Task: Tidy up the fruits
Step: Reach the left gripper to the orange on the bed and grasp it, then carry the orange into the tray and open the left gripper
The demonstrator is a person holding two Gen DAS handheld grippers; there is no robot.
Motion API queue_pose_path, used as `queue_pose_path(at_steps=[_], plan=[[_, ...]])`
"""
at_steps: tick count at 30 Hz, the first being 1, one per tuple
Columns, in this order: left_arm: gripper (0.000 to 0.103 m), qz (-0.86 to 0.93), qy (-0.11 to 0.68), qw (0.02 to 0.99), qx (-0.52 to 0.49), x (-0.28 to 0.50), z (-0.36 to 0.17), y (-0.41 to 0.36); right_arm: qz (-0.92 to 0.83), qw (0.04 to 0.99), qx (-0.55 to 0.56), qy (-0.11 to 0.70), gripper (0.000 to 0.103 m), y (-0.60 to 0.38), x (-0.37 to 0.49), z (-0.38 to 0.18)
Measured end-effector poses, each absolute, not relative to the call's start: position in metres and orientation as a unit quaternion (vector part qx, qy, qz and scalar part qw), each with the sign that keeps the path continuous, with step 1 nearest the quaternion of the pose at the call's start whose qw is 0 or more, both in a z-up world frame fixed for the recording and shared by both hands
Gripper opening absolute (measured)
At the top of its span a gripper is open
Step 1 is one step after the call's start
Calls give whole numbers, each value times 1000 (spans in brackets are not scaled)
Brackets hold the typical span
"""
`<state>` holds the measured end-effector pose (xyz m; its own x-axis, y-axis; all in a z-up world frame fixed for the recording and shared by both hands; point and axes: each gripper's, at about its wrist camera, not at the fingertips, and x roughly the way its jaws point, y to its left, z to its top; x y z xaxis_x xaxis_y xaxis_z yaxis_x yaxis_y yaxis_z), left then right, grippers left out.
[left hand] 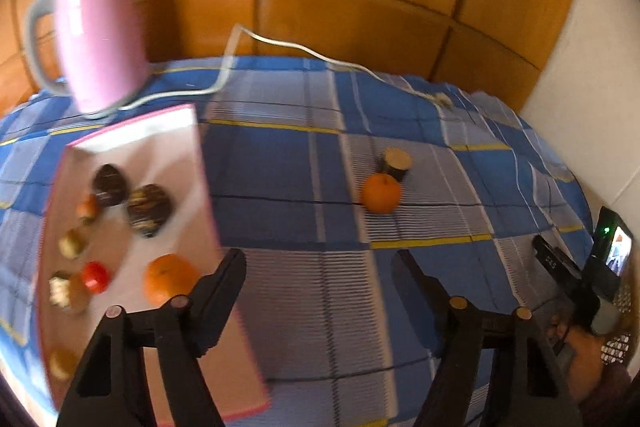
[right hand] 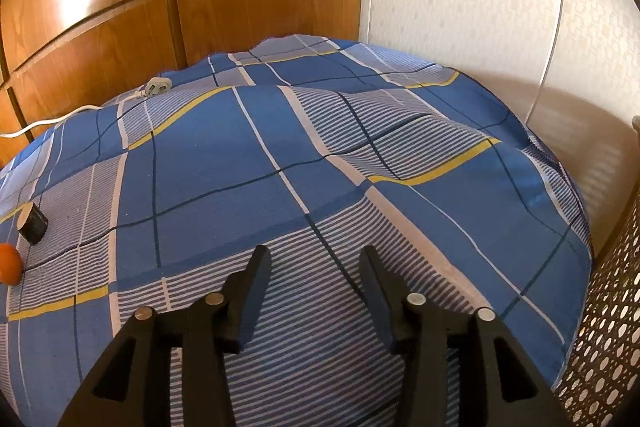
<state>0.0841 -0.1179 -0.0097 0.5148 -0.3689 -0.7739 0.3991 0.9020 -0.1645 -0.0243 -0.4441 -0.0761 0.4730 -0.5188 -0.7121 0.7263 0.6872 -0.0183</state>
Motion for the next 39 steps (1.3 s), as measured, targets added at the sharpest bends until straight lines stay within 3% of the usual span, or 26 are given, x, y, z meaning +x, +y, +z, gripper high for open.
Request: queue_pose_path(at_steps=[2,5,23,26,39], plan=[[63,-231,451,861,21,91,-17,-131,-368,846,147,356,51,-444,-25,-76],[60,-249,464,850,18,106,-25,-149,-368,847,147,355,52,-444,-25,-77],[54,-257,492,831,41,157,-51,-209,-363,850,148,352,59,-444,-26,-78],[40,-259,502,825,33,165,-59,-214,-363,850,148,352,59,-444,-26,-78],[39,-272,493,826,-17,140,-47,-175,-364,850,144,353,60,-443,-23,-78]])
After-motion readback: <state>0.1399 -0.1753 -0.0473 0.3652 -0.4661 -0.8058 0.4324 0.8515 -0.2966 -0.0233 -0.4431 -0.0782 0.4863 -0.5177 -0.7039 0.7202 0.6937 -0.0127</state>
